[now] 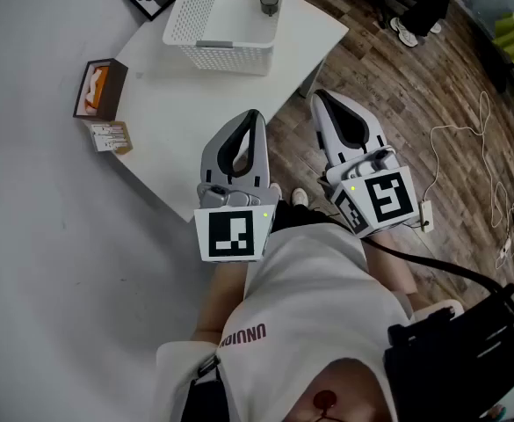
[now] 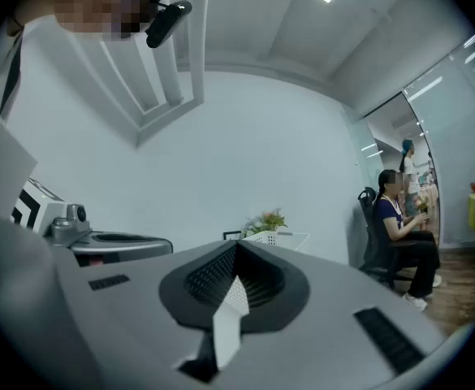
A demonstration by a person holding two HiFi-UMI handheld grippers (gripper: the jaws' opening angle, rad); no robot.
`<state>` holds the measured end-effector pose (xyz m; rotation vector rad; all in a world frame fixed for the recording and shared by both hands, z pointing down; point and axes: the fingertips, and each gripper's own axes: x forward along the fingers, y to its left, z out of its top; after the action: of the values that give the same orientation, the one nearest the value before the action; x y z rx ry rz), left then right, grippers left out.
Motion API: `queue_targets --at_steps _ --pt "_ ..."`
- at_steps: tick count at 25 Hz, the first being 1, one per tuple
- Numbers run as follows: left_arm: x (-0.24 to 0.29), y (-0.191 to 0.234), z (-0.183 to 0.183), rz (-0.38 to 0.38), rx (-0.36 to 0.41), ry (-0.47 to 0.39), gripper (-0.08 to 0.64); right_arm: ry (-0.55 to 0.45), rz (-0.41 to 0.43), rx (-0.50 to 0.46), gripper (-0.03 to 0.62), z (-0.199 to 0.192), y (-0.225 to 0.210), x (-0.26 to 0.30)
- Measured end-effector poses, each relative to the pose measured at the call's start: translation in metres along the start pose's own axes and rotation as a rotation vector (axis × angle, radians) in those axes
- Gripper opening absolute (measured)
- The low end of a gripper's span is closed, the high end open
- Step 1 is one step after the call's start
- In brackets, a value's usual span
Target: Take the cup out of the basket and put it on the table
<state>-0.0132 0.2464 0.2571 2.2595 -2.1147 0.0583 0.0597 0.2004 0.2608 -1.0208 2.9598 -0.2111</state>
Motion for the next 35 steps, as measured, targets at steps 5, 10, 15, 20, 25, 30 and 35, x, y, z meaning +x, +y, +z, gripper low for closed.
queue_targets --at_steps 5,10,15,20,25,30,35 --pt "0.0 0.001 0.0 0.002 0.005 -0.001 0.014 -0.001 0.001 0.0 0.018 0.0 0.001 0.002" --pt "0.001 0.003 -0.001 0.004 0.004 0.002 0.014 0.001 0.001 0.001 0.018 -0.001 0.001 0.004" --pt "0.002 0.004 -0.001 0.004 0.003 0.004 0.013 -0.001 0.001 0.006 0.018 -0.002 0.001 0.006" --pt "0.004 0.009 0.002 0.011 -0.001 -0.002 0.013 -0.01 0.0 0.007 0.018 0.002 0.001 0.01" --pt "0.001 0.024 0.01 0.038 -0.006 -0.012 0.013 -0.019 -0.015 0.01 0.018 0.011 0.003 0.015" --pt "0.001 0.04 0.011 0.033 -0.01 -0.024 0.013 -0.038 -0.04 -0.003 0.019 0.016 0.007 0.026" --pt "0.003 0.051 0.008 0.012 -0.016 -0.024 0.014 -0.044 -0.072 -0.007 0.019 0.014 0.013 0.034"
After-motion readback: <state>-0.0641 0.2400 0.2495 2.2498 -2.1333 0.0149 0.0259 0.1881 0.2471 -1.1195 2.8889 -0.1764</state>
